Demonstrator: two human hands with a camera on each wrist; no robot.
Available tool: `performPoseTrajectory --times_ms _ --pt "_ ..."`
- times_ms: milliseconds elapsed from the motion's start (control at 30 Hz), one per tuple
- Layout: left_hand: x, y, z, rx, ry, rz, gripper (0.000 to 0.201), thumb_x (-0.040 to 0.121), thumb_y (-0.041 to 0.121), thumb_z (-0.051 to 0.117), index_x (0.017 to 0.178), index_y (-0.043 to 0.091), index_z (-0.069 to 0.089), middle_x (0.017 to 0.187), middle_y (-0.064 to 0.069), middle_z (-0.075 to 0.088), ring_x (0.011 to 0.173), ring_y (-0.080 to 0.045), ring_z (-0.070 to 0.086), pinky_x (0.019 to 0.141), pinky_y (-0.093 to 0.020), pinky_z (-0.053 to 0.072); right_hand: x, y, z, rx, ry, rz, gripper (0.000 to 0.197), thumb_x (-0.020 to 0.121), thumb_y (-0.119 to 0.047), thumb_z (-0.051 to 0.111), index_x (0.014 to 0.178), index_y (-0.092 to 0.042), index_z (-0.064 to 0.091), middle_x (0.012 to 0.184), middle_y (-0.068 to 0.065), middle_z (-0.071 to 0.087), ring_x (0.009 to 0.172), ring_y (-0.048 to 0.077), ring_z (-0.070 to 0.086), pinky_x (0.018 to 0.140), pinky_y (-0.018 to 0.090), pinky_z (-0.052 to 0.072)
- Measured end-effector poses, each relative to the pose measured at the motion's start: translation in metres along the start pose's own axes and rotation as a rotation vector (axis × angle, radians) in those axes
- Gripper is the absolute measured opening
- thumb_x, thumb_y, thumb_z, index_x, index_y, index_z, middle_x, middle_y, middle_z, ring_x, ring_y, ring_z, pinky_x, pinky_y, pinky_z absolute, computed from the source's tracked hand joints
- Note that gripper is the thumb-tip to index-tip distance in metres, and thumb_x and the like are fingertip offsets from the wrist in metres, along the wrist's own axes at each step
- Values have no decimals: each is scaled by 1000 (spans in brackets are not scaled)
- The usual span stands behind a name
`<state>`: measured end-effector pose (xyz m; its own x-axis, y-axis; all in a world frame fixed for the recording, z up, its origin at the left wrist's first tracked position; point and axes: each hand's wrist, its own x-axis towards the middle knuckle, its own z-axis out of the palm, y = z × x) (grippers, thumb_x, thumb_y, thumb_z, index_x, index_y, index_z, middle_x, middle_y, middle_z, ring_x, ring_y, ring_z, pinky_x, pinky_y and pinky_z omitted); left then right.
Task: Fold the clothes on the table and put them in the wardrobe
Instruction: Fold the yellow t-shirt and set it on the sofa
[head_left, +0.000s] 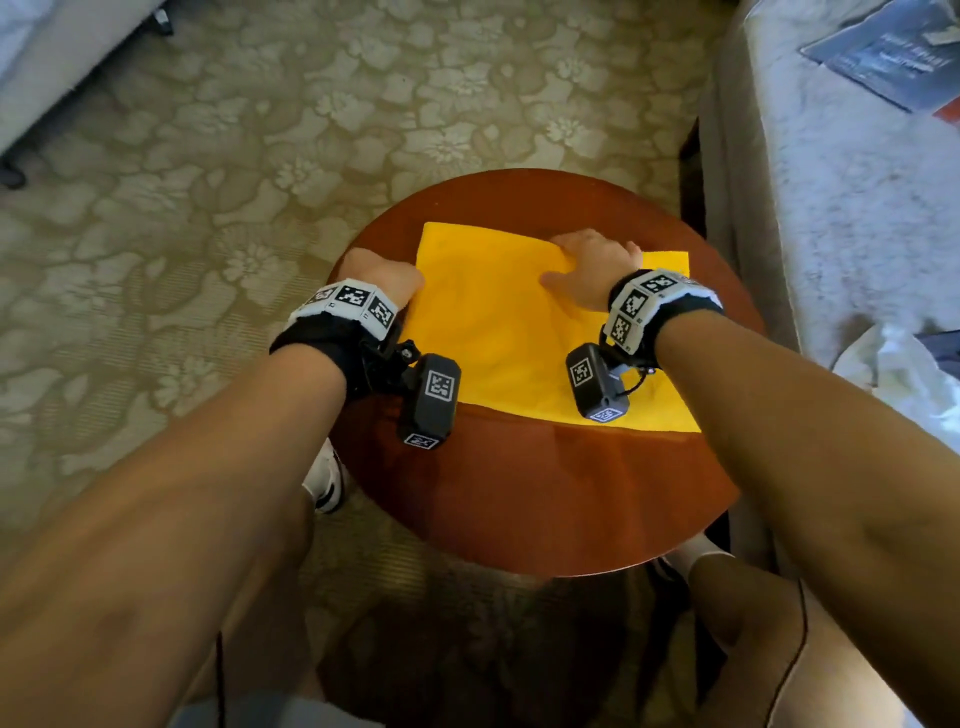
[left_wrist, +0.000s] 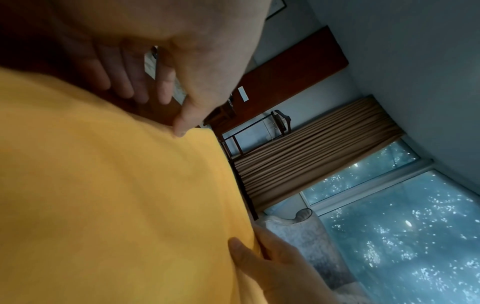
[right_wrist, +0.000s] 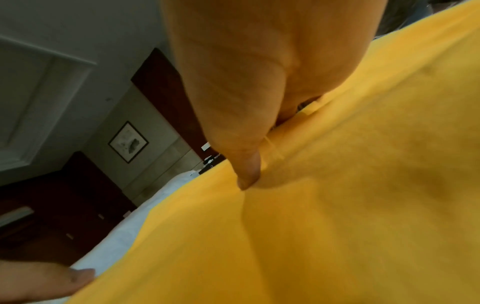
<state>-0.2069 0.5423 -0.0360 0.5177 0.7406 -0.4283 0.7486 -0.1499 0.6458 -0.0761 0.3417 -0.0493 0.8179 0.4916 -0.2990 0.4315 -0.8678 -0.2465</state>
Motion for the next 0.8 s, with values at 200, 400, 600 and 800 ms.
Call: performPoseTrajectory --times_ms 200,400,600,800 --pt "-24 -4 2 -25 53 7 9 80 16 68 79 8 64 81 -9 63 74 -29 61 73 -39 53 -18 4 5 -59 70 110 63 96 -55 49 150 -26 35 153 6 34 139 30 35 113 50 29" --pt "-42 -9 17 -56 109 -57 29 76 20 66 100 3 62 101 -12 64 93 -33 62 76 -37 51 -40 16 6 193 63 491 65 97 -47 49 145 -6 31 142 17 45 125 37 50 94 45 46" --pt "-54 -18 21 -278 -73 -97 20 81 15 69 76 7 51 97 -12 63 94 -31 63 90 -43 54 -75 29 -3 393 -39 502 48 96 -44 52 124 -6 59 91 12 63 82 28 62 74 38 52" --pt "-54 -3 30 -162 -303 -54 42 74 22 69 108 -3 66 100 -18 72 94 -30 70 91 -43 54 -100 43 4 690 -38 610 78 83 -50 73 139 -3 46 126 16 59 109 34 60 82 42 51"
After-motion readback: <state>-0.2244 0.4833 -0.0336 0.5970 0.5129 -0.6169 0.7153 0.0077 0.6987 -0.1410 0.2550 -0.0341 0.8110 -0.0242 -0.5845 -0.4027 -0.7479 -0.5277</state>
